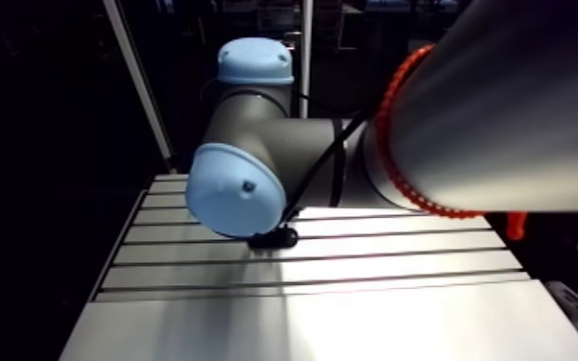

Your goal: Pick up the M10 bolt and insert it into the hex recess until seated.

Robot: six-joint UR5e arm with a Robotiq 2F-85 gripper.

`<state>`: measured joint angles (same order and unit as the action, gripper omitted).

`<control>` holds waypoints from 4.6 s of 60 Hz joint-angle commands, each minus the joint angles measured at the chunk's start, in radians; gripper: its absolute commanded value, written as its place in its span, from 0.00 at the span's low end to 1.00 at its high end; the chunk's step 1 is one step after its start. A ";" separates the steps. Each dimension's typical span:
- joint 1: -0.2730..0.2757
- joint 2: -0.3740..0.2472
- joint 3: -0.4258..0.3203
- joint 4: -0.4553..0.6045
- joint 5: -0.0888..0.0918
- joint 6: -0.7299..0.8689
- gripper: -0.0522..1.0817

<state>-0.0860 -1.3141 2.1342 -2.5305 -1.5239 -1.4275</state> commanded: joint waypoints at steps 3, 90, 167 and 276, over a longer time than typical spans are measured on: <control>0.000 0.000 0.000 0.000 0.000 0.000 0.55; 0.001 0.007 0.000 0.000 0.001 0.000 0.66; 0.005 -0.080 -0.015 0.015 0.002 -0.003 0.76; 0.021 0.092 -0.637 0.765 -0.104 -0.716 0.82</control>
<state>-0.0880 -1.2786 1.5538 -1.7686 -1.6233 -2.1476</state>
